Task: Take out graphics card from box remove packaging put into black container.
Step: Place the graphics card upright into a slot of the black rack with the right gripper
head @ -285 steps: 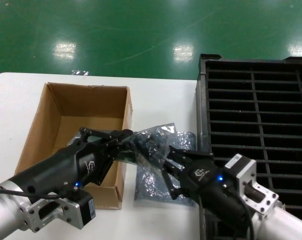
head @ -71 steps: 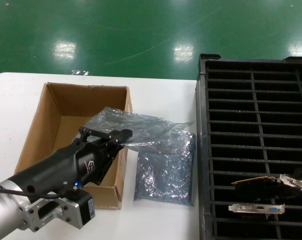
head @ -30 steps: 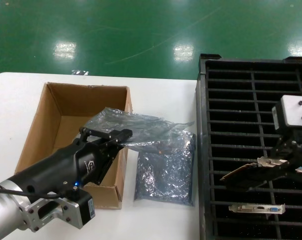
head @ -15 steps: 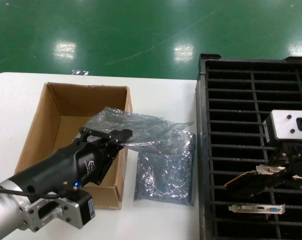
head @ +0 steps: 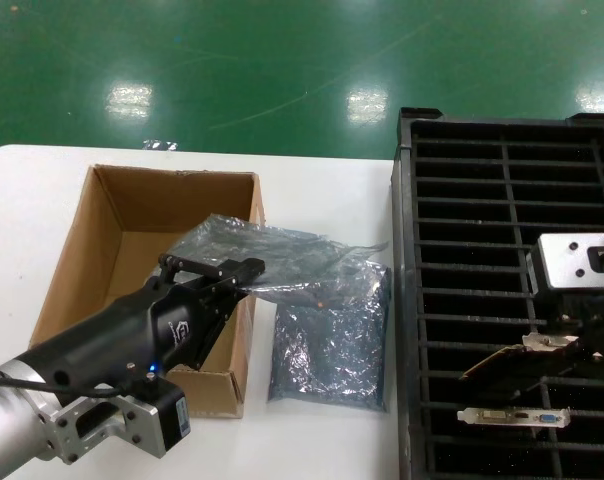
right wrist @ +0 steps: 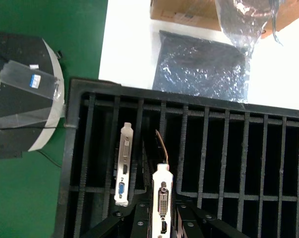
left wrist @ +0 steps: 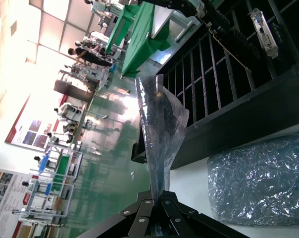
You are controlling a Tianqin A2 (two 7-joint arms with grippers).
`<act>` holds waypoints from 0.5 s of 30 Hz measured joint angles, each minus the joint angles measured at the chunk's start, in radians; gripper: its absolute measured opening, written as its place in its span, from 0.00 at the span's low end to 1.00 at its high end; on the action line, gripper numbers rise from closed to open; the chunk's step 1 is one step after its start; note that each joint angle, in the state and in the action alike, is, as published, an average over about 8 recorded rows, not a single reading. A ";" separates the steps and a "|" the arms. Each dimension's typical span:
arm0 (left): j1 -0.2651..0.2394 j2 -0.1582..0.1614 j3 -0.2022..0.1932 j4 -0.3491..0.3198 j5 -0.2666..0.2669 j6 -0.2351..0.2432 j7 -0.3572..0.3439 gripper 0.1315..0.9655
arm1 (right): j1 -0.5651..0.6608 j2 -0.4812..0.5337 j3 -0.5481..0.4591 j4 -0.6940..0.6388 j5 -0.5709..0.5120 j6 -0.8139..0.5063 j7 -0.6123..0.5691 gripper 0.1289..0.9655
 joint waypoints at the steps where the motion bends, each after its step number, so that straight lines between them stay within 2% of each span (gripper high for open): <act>1: 0.000 0.000 0.000 0.000 0.000 0.000 0.000 0.01 | -0.002 -0.002 0.000 -0.004 -0.006 0.000 -0.004 0.07; 15: 0.000 0.000 0.000 0.000 0.000 0.000 0.000 0.01 | -0.041 -0.045 0.000 -0.043 -0.071 0.000 -0.029 0.07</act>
